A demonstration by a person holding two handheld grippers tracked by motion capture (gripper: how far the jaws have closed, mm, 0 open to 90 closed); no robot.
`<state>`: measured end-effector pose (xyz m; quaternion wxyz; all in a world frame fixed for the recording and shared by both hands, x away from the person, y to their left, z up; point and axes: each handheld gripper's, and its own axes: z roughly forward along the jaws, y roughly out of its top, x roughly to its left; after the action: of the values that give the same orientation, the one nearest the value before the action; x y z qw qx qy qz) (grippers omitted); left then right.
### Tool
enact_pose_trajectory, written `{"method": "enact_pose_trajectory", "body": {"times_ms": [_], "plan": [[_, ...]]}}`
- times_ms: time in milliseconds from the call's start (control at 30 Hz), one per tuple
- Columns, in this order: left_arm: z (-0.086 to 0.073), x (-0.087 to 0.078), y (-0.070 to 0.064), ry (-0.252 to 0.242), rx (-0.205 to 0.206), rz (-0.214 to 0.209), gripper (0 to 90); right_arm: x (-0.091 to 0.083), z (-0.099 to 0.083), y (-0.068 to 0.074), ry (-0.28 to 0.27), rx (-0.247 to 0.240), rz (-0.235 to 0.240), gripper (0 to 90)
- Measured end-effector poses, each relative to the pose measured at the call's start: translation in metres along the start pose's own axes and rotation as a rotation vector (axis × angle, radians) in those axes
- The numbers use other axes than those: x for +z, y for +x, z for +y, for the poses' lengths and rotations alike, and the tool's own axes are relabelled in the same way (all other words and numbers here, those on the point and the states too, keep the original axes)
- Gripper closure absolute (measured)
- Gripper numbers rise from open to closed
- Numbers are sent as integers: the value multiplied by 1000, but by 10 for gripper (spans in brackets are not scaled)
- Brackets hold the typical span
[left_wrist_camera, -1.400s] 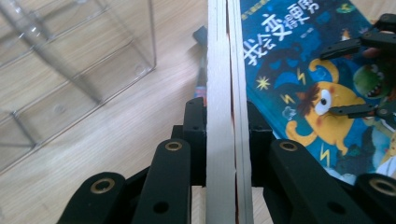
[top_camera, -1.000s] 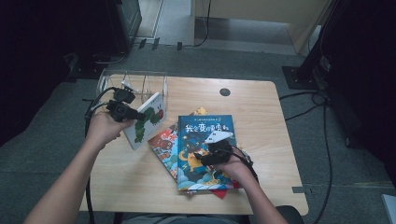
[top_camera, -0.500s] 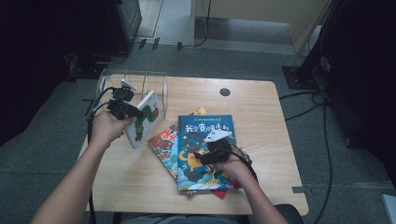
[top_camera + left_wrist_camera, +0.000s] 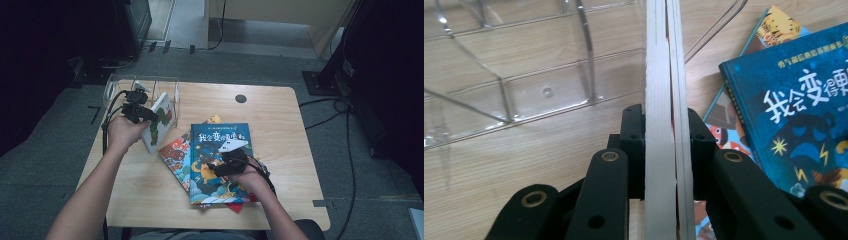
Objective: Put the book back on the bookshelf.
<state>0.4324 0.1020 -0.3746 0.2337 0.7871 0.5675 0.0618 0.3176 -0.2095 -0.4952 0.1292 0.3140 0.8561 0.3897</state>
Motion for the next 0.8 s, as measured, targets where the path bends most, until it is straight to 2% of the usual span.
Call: {"method": "enact_pose_trajectory", "body": {"times_ms": [300, 567, 800], "plan": [[10, 6, -4, -18, -56, 26, 777, 0, 0, 0, 0, -1, -1, 216], [18, 12, -5, -40, -81, 40, 777, 0, 0, 0, 0, 0, -1, 216], [25, 20, -10, -42, -83, 59, 777, 0, 0, 0, -1, 0, -1, 216]]}}
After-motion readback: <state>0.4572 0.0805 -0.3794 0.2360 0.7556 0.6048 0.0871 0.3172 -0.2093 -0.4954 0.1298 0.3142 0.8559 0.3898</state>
